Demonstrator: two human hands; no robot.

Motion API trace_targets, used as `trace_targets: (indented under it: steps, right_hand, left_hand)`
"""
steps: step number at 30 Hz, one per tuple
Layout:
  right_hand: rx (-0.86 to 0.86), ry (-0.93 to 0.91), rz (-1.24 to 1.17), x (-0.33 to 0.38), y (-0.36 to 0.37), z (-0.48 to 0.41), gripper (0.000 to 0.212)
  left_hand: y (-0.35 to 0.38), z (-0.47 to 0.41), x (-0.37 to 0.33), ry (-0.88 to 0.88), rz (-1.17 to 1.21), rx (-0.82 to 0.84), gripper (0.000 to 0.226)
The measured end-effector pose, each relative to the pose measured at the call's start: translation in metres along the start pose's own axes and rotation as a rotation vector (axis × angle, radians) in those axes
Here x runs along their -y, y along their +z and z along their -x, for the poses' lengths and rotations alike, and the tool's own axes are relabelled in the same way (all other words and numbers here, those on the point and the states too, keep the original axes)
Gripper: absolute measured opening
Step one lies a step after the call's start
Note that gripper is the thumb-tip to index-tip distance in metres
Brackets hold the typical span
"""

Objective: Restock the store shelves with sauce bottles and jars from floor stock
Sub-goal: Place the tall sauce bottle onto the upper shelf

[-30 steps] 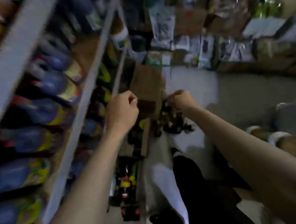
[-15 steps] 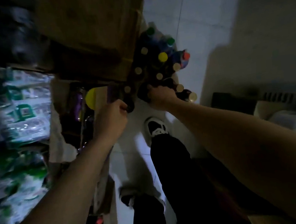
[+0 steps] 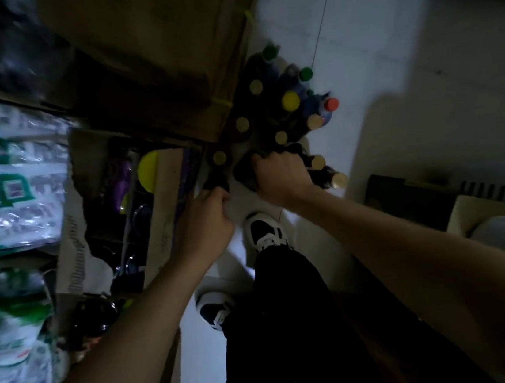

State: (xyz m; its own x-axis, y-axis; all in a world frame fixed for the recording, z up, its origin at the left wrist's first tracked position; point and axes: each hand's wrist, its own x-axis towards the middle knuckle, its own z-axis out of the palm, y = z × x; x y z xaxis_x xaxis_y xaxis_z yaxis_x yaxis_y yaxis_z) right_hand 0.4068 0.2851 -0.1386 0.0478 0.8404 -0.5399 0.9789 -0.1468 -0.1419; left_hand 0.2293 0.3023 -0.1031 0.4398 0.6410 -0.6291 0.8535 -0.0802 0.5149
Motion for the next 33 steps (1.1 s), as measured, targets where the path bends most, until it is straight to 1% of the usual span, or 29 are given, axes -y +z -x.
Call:
trace_targets:
  steps: [3, 6, 9, 11, 13, 15, 16, 17, 20, 21, 23, 26, 28, 30, 31, 33]
  right_hand:
    - [-0.016, -0.002, 0.025, 0.021, -0.062, 0.041, 0.024]
    - [-0.048, 0.037, 0.015, 0.051, -0.137, 0.084, 0.015]
    - [-0.113, 0.076, -0.061, 0.088, -0.225, 0.131, 0.012]
    - [-0.185, 0.095, -0.109, 0.111, -0.290, 0.166, 0.025]
    - [-0.240, 0.072, -0.119, 0.133, -0.361, 0.203, 0.033]
    - [-0.278, 0.002, -0.094, 0.156, -0.435, 0.245, 0.036]
    - [-0.305, -0.048, -0.082, 0.169, -0.470, 0.266, 0.037]
    - [-0.344, -0.103, -0.069, 0.183, -0.505, 0.288, 0.038]
    - [-0.501, -0.280, -0.010, 0.219, -0.601, 0.348, 0.039]
    - [-0.542, -0.341, 0.018, 0.231, -0.632, 0.369, 0.038]
    - [-0.597, -0.441, 0.009, 0.252, -0.690, 0.407, 0.034]
    - [-0.669, -0.594, -0.227, 0.276, -0.768, 0.457, 0.039]
    - [-0.674, -0.734, -0.452, 0.289, -0.809, 0.487, 0.047]
    - [-0.659, -0.833, -0.702, 0.300, -0.842, 0.508, 0.050]
    - [-0.647, -0.874, -0.803, 0.305, -0.857, 0.516, 0.046]
    - [-0.624, -0.947, -0.923, 0.317, -0.882, 0.527, 0.028]
  left_hand:
    - [-0.051, 0.025, -0.016, 0.059, -0.091, 0.081, 0.035]
    - [-0.116, 0.051, -0.045, 0.098, -0.166, 0.075, 0.037]
    - [-0.181, 0.088, -0.079, 0.162, -0.172, 0.092, 0.058]
    - [-0.223, 0.120, -0.101, 0.209, -0.208, 0.168, 0.074]
    - [-0.267, 0.156, -0.121, 0.206, -0.298, 0.232, 0.092]
    - [-0.311, 0.197, -0.143, 0.223, -0.319, 0.224, 0.106]
    - [-0.334, 0.221, -0.155, 0.267, -0.292, 0.197, 0.108]
    - [-0.357, 0.246, -0.166, 0.334, -0.242, 0.167, 0.105]
    - [-0.425, 0.328, -0.199, 0.529, -0.024, 0.069, 0.077]
    - [-0.447, 0.358, -0.211, 0.572, 0.049, 0.036, 0.076]
    - [-0.485, 0.410, -0.234, 0.624, 0.160, -0.014, 0.087]
    - [-0.541, 0.481, -0.263, 0.587, 0.270, -0.144, 0.094]
    - [-0.573, 0.533, -0.279, 0.603, 0.392, -0.178, 0.095]
    - [-0.597, 0.582, -0.291, 0.626, 0.436, -0.257, 0.091]
    - [-0.605, 0.601, -0.295, 0.662, 0.468, -0.292, 0.090]
    - [-0.616, 0.624, -0.296, 0.718, 0.597, -0.327, 0.101]
